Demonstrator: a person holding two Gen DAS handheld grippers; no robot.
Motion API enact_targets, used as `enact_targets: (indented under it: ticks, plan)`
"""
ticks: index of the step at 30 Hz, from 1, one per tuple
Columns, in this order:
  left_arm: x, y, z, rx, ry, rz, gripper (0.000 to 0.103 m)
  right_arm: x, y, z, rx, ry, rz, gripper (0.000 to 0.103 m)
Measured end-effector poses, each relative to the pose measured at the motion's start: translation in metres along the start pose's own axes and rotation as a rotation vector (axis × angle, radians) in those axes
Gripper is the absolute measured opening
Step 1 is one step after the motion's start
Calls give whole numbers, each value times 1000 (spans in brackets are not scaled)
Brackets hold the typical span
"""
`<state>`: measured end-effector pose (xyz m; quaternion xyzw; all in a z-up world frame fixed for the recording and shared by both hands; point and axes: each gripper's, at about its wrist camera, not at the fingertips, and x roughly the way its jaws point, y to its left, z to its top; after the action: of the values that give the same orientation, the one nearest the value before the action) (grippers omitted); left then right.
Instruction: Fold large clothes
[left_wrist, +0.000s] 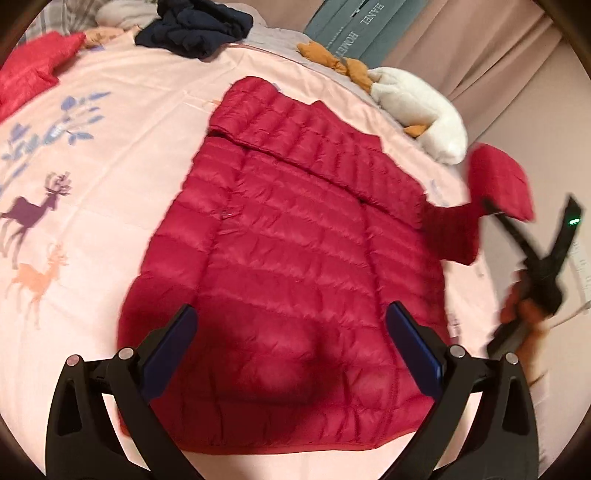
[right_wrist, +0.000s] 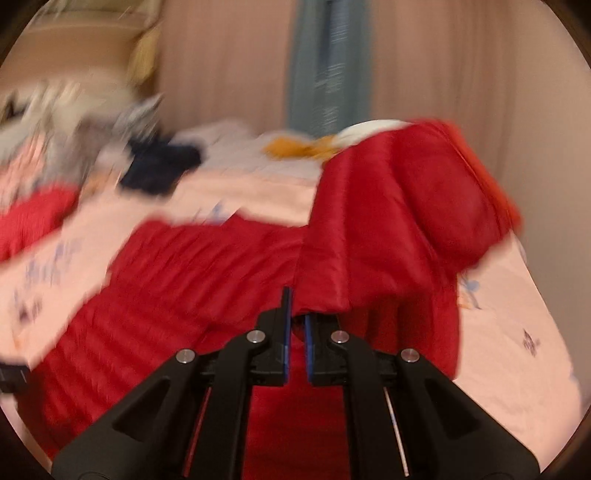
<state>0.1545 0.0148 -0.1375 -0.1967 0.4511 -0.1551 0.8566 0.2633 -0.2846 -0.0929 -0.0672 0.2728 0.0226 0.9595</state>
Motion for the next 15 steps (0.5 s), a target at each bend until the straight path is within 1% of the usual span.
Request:
enact_targets:
  ticks: [2, 3, 5, 6, 7, 9, 10, 11, 12, 14, 15]
  plan:
    - [3, 2, 6, -17, 5, -52, 102, 11, 29, -10, -77, 41, 17, 6]
    - [5, 4, 11, -33, 6, -94, 102, 20, 44, -17, -105, 73, 38, 7]
    - [9, 6, 18, -54, 9, -142, 102, 29, 61, -27, -131, 118, 58, 8]
    - [14, 8, 24, -74, 19, -177, 102, 38, 68, -31, -144, 144, 66, 11]
    - [18, 10, 28, -96, 29, -203, 102, 44, 74, -35, -155, 162, 70, 16]
    - [26, 11, 34, -124, 45, -265, 102, 49, 82, -44, -179, 196, 64, 44]
    - [32, 14, 38, -152, 59, -297, 102, 48, 83, -46, -184, 199, 60, 51]
    - [36, 15, 41, -173, 71, -312, 102, 46, 84, -46, -185, 190, 63, 61]
    - [43, 15, 43, -187, 86, -346, 102, 38, 84, -47, -184, 175, 63, 66]
    - [52, 15, 46, -223, 102, -384, 102, 24, 80, -47, -181, 138, 52, 67]
    - [58, 15, 47, -244, 113, -426, 102, 15, 75, -48, -171, 115, 42, 67]
